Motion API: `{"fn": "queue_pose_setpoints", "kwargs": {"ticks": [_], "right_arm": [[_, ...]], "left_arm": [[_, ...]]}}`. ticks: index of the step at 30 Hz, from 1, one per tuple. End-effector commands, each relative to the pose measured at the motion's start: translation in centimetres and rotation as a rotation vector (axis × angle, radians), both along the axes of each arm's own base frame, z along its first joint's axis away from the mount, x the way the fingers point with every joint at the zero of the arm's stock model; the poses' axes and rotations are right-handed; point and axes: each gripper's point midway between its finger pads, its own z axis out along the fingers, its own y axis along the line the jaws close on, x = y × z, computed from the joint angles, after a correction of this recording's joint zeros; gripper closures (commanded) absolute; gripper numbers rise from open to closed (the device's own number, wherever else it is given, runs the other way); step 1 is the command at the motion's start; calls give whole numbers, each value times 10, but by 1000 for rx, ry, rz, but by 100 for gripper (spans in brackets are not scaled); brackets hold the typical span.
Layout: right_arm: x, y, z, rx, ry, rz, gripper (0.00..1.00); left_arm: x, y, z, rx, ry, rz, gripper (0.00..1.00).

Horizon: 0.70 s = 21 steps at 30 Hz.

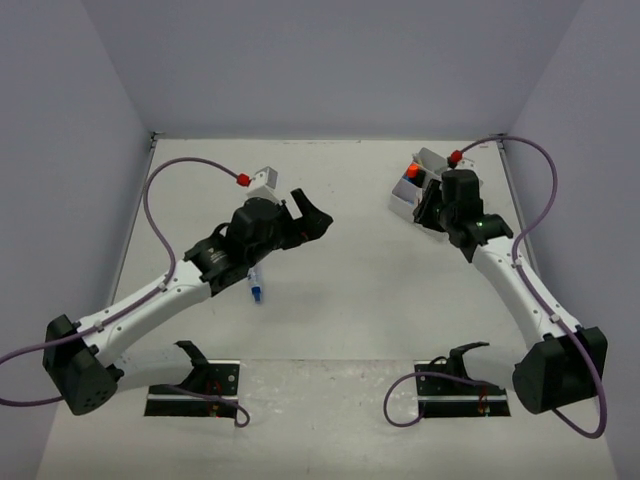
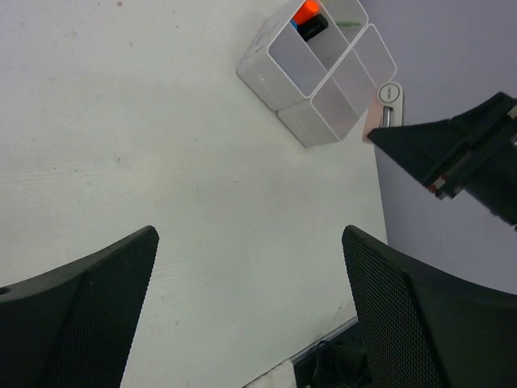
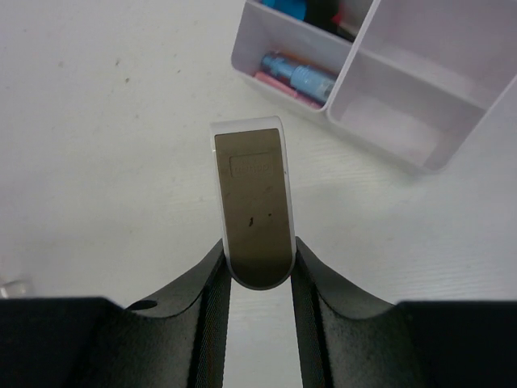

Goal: Sort the stationery into containers
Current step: Place the stapler in the storage box.

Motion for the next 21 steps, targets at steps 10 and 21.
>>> {"fn": "queue_pose_setpoints", "kwargs": {"ticks": [10,21], "right_arm": [[29,-49,8,-663,47,420,100],[50,-79,-34,-821,249,542,100]], "left_arm": [[-52,43,-14,164,-77,-152,2],[-72,64,-5,206,-153,-197,1]]}}
